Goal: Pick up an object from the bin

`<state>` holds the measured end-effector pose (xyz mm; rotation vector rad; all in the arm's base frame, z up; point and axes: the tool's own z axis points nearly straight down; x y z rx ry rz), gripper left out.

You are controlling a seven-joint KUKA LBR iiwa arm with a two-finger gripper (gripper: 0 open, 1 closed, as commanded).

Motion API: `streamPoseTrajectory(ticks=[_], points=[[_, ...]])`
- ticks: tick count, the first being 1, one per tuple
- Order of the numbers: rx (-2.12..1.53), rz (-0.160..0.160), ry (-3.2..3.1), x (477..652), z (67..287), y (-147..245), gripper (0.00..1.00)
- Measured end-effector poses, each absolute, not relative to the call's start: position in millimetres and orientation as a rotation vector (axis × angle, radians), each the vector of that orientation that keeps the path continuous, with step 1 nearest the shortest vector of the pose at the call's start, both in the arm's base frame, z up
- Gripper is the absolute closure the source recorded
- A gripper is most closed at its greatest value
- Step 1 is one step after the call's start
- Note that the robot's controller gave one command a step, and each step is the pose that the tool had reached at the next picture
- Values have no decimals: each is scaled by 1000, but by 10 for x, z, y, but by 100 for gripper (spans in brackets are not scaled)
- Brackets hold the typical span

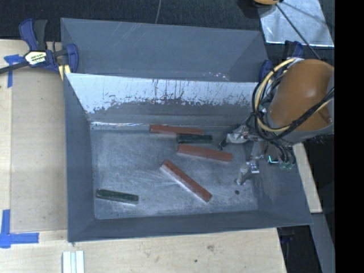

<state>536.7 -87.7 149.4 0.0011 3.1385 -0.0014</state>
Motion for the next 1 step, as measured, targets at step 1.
streamPoseTrajectory(ticks=[1], points=[[24, -8, 3117, 5826, 777, -614, 100]])
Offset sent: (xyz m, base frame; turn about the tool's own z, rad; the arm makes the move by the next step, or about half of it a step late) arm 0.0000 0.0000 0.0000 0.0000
